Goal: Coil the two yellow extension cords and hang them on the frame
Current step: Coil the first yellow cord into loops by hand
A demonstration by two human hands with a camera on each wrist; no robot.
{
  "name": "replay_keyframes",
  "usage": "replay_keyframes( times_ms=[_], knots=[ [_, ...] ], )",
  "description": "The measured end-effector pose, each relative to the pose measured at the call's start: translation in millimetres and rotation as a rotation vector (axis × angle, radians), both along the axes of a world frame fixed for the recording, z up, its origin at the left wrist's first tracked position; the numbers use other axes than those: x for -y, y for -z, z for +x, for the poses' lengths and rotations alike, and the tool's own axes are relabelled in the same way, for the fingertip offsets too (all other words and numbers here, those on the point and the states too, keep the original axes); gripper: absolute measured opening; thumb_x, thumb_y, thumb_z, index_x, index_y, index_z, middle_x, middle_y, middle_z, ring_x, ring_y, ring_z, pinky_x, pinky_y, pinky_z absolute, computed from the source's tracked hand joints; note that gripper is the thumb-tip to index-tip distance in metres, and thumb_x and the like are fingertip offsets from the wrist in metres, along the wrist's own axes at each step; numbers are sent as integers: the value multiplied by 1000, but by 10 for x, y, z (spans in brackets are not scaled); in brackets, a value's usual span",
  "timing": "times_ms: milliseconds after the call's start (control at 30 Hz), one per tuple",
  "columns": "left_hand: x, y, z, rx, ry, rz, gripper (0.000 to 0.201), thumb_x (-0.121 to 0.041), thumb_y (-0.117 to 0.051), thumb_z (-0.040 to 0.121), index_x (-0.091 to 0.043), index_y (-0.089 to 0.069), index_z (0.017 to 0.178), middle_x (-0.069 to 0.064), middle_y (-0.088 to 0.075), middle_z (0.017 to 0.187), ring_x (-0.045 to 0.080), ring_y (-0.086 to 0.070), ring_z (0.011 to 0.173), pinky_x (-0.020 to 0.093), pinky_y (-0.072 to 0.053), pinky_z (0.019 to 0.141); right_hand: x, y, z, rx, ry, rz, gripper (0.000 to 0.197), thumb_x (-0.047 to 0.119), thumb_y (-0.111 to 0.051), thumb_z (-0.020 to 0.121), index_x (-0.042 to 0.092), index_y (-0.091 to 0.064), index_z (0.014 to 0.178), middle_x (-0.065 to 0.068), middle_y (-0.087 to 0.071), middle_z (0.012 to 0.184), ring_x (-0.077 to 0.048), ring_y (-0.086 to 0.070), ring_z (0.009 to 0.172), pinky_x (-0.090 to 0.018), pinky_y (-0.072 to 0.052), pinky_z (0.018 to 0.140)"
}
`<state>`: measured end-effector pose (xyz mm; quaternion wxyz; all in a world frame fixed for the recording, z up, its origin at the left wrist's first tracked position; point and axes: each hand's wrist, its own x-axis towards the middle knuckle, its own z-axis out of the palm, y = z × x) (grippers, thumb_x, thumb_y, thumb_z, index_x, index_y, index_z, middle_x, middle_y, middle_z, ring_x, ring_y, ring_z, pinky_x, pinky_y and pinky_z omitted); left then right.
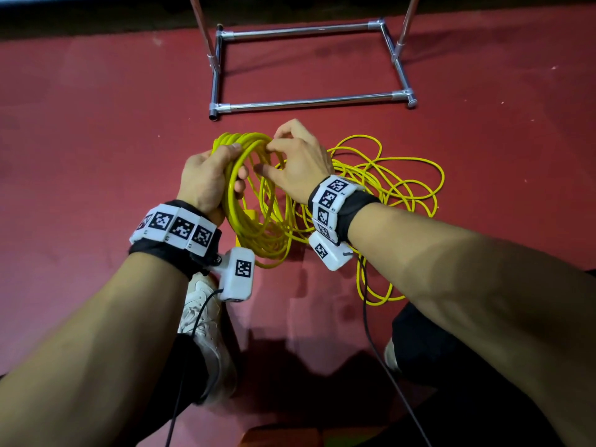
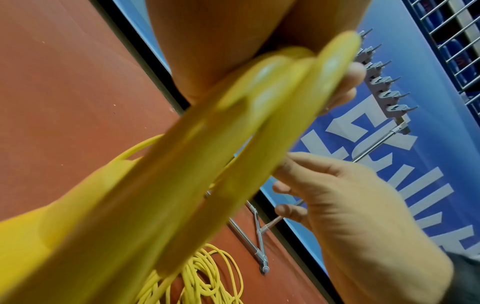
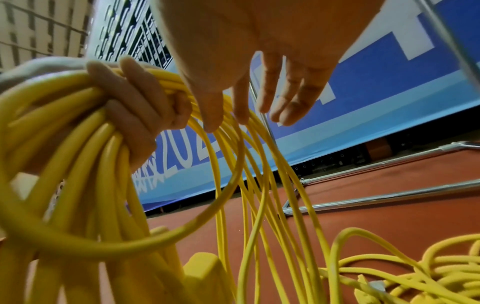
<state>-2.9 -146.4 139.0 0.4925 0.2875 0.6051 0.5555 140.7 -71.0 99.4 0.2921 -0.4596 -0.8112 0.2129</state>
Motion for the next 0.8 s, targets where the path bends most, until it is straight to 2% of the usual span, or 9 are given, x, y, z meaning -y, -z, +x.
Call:
replay_keyframes(
  times_ms=[67, 200, 267, 367, 433, 567, 700, 767, 800],
  knots=[
    [0, -6, 9, -9, 21, -2, 26, -17, -53, 98, -11, -57, 73, 0, -52, 52, 12, -39, 38, 20, -32, 39, -10, 16, -1, -32, -15, -16, 28, 45, -77, 80, 19, -73, 92, 3, -57, 107, -20, -58, 89, -27, -37, 67],
    [-3, 1, 8, -80, 24, -16, 28, -18, -56, 97, -10, -58, 70, 0, -54, 52, 13, -41, 37, 20, -34, 39, -21, 38, 13, -137, -22, -16, 18, 35, -71, 80, 18, -67, 77, 3, -60, 99, -19, -60, 80, -38, -52, 70],
    [-10, 13, 4, -112, 14, -20, 29, -18, -57, 97, -10, -58, 69, 1, -55, 52, 13, -42, 37, 20, -36, 40, -23, 7, 49, -231, -66, -4, 13, 27, -70, 77, 16, -67, 82, 2, -61, 99, -15, -62, 82, -41, -54, 73],
    [-11, 39, 5, -143, 38, -17, 28, -19, -58, 96, -9, -58, 70, 0, -54, 52, 14, -42, 39, 22, -35, 42, -13, -94, 53, -314, -139, 48, 25, 17, -69, 75, 14, -66, 100, 3, -59, 100, -11, -61, 84, -27, -53, 76],
    [-5, 46, 5, -142, 45, -17, 25, -20, -59, 96, -8, -58, 73, 0, -53, 53, 14, -42, 41, 24, -34, 43, -17, -150, 23, -281, -243, 69, 25, 13, -67, 77, 13, -69, 102, 0, -62, 102, -13, -61, 88, -18, -47, 78],
    [17, 35, -12, -115, 31, -16, 24, -20, -60, 96, -8, -60, 75, -1, -52, 53, 13, -41, 41, 22, -34, 42, -103, -205, 50, -180, -364, 56, 16, 15, -69, 80, 10, -70, 96, -1, -63, 101, -15, -58, 88, -25, -48, 79],
    [2, 34, -44, -114, -36, -41, 20, -19, -59, 97, -9, -61, 80, -2, -54, 53, 11, -42, 40, 20, -34, 42, -168, -306, 83, -107, -398, 88, 14, 16, -62, 87, 7, -63, 98, 7, -57, 94, -16, -54, 86, -26, -43, 80],
    [-13, 27, -83, -111, -89, -59, 20, -17, -57, 97, -10, -61, 79, -2, -56, 54, 11, -43, 41, 22, -35, 43, -195, -358, 107, -137, -381, 68, 15, 17, -60, 91, 5, -59, 99, 14, -51, 84, -7, -49, 75, -25, -42, 73],
    [-17, 31, -105, -104, -108, -60, 19, -16, -58, 96, -11, -61, 78, -2, -57, 55, 11, -43, 42, 23, -36, 43, -208, -381, 122, -157, -373, 57, 15, 19, -60, 93, 4, -58, 98, 16, -47, 76, 0, -44, 68, -21, -39, 68]
  ],
)
